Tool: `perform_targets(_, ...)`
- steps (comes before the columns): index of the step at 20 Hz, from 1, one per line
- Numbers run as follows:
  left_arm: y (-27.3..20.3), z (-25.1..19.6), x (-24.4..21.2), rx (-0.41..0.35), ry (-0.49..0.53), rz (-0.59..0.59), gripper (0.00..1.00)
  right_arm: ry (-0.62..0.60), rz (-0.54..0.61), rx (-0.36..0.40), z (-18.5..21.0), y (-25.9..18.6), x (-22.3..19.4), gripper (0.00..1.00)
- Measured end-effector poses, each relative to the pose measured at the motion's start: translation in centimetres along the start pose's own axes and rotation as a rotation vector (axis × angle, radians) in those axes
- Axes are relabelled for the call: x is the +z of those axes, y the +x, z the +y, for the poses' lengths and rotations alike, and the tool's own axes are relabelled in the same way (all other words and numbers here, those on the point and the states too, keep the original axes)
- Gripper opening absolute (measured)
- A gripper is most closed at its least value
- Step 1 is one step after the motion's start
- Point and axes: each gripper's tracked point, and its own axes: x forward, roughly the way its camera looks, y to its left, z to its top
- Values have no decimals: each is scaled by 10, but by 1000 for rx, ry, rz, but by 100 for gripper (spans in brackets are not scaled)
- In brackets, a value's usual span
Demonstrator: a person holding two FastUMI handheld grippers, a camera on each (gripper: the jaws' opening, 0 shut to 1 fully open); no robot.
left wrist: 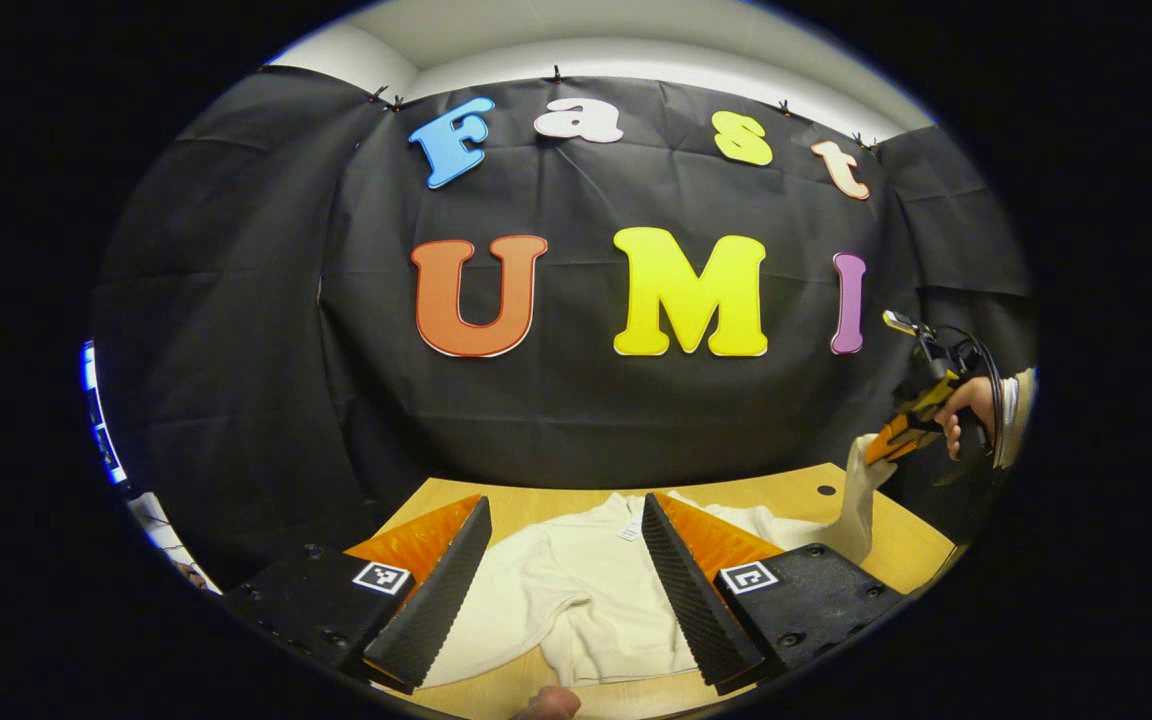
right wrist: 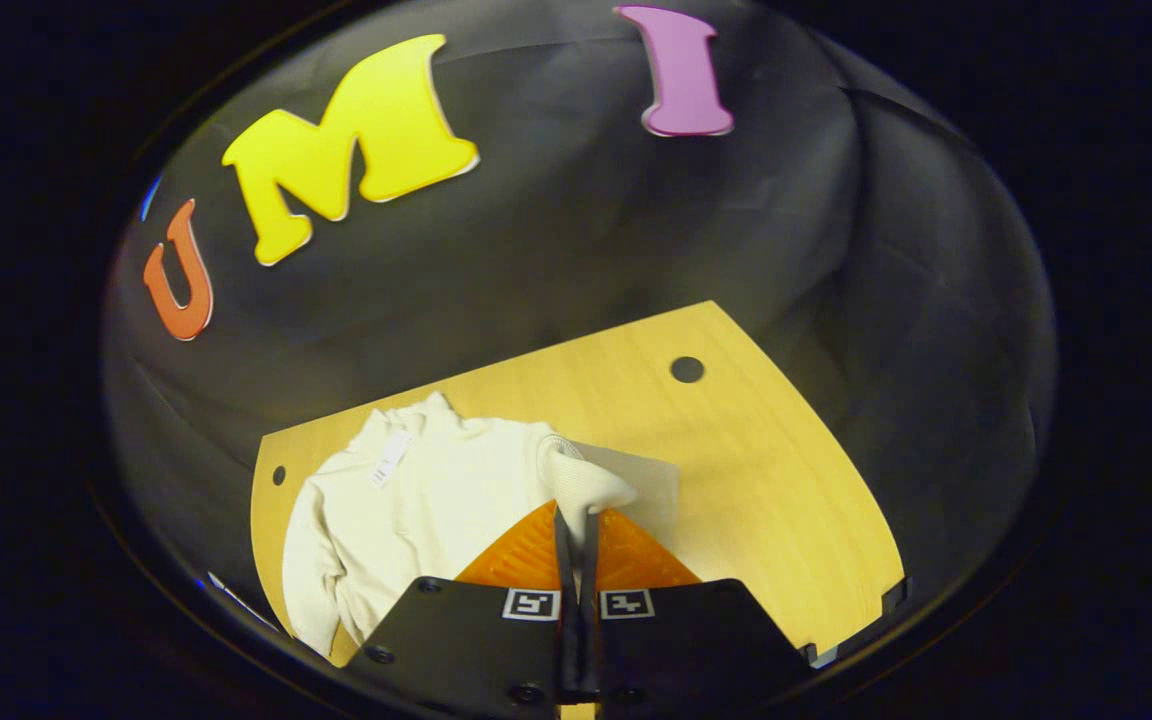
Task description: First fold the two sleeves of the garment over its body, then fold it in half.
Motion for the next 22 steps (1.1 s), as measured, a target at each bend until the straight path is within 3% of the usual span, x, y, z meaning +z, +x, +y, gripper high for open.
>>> perform_targets(6,6,41,-24,44,-2,63,96,-183,-1,155,172,31,-13,0)
perform_targets(11,9,65,-43,77,-19,95,97,-287,72,229,269,68,-65,0)
perform_targets(17,8,94,-74,139,-61,155,97,-382,169,304,344,100,-132,0)
perform_targets(22,6,117,-104,206,-61,209,97,-481,214,310,378,131,-184,0)
